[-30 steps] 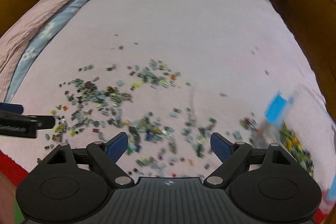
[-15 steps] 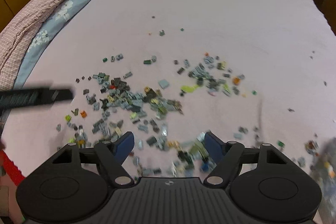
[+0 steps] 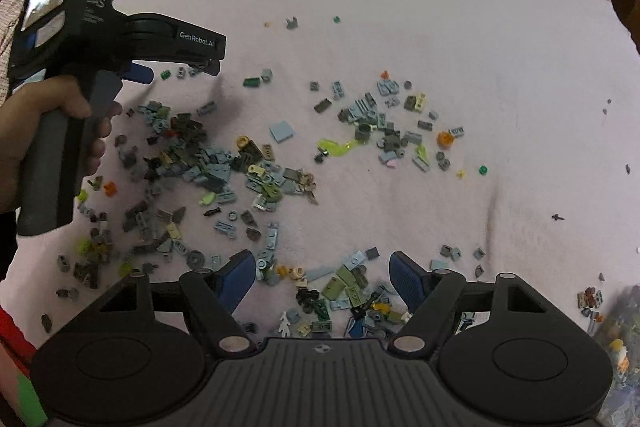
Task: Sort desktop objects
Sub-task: 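Close the left tool on a grey plate while the right tool grasps a green brick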
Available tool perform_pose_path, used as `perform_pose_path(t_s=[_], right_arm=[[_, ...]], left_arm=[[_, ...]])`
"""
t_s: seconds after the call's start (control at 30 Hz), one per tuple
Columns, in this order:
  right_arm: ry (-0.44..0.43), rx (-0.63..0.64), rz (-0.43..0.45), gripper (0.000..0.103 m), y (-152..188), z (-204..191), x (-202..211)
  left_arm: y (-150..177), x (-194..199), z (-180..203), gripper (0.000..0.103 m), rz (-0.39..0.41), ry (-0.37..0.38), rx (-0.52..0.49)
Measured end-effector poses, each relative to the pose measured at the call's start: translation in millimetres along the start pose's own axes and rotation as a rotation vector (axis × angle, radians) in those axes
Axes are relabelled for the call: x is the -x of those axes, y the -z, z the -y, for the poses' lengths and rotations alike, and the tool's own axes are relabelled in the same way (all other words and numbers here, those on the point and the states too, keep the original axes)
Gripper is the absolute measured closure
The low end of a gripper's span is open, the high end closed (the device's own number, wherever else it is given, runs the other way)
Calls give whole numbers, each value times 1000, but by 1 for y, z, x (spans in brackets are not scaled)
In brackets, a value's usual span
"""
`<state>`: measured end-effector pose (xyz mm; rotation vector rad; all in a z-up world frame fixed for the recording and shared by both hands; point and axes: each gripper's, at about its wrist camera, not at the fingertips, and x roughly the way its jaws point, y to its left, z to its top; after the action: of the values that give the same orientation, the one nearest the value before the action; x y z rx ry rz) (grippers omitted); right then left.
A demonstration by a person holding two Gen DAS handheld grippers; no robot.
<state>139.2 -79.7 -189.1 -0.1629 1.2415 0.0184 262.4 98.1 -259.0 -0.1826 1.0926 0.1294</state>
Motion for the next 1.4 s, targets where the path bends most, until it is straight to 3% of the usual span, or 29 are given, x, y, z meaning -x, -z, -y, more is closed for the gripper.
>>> perform_pose_path(t_s=[0.13, 0.37, 0.57, 0.83, 1.1, 1.4], right_arm=[[-10, 3, -21, 27, -3, 0, -10], [-28, 35, -37, 27, -9, -4, -21], [-32, 52, -29, 27, -16, -3, -28], [-68, 96, 70, 28, -53, -13, -41], [-89, 104, 180, 38, -99, -44, -77], [-50, 263, 249, 52, -113, -65, -112]], left_arm=[[4, -2, 2, 28, 8, -3, 12], [7, 5, -3, 71, 30, -10, 54], [7, 14, -8, 72, 40, 3, 40], [8, 55, -20, 72, 91, 26, 55], [9, 87, -40, 72, 127, 13, 68], [16, 100, -54, 72, 128, 20, 82]])
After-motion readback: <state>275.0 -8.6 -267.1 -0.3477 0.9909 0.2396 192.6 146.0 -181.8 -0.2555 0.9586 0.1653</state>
